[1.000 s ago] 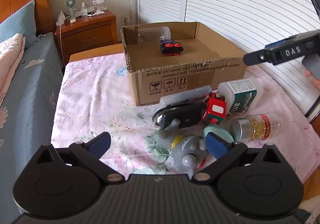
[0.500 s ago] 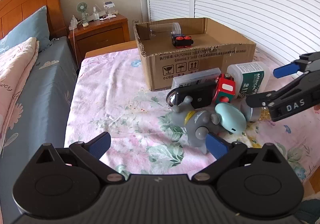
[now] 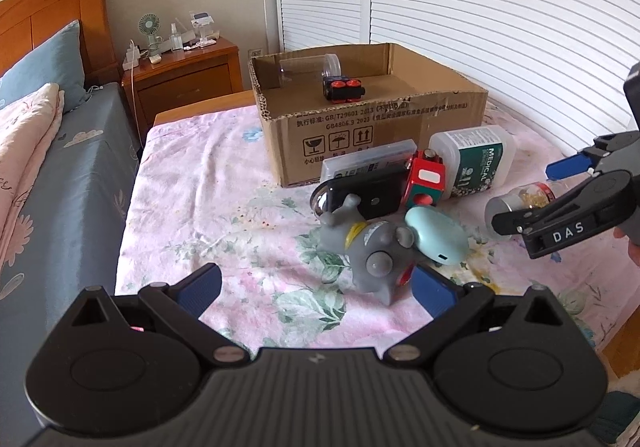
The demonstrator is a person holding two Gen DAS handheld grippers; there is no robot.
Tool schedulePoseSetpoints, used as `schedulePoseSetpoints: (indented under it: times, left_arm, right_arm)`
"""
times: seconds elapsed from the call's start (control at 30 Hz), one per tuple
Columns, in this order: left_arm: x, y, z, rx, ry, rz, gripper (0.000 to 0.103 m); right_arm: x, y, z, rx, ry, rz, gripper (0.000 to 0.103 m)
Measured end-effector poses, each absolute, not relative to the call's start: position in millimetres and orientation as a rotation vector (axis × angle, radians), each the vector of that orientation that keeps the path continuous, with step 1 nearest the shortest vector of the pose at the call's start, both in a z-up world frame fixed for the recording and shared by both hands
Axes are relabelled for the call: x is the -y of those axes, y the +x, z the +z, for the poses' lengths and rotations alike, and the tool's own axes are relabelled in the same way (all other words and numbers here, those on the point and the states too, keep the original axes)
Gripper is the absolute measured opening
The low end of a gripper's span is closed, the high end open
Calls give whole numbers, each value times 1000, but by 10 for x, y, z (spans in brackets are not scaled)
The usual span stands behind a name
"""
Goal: Organize rigid objects
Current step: 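Move right gripper to the gold capsule bottle while left gripper approaches the teal case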
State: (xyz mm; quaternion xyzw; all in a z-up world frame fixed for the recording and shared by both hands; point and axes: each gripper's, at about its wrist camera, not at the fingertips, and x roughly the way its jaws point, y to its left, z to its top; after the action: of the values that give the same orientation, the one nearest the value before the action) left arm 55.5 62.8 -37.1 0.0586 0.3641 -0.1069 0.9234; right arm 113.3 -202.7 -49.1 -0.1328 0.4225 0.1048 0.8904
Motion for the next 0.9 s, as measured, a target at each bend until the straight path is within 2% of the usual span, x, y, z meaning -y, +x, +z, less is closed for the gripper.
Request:
schedulePoseSetpoints:
  times: [0.33, 0.6, 0.9]
  left_arm:
    - [-380, 572, -328, -739, 166, -309, 101]
    - [-86, 711, -255, -723, 210, -421, 101]
    - [319, 1065, -450, -801, 242, -506, 101]
  right_arm:
    - [2407, 1135, -701, -950, -158, 254, 103]
    - [2442, 1060, -737, -877, -174, 299, 103]
    - [2507, 1029, -758, -839, -185, 344, 103]
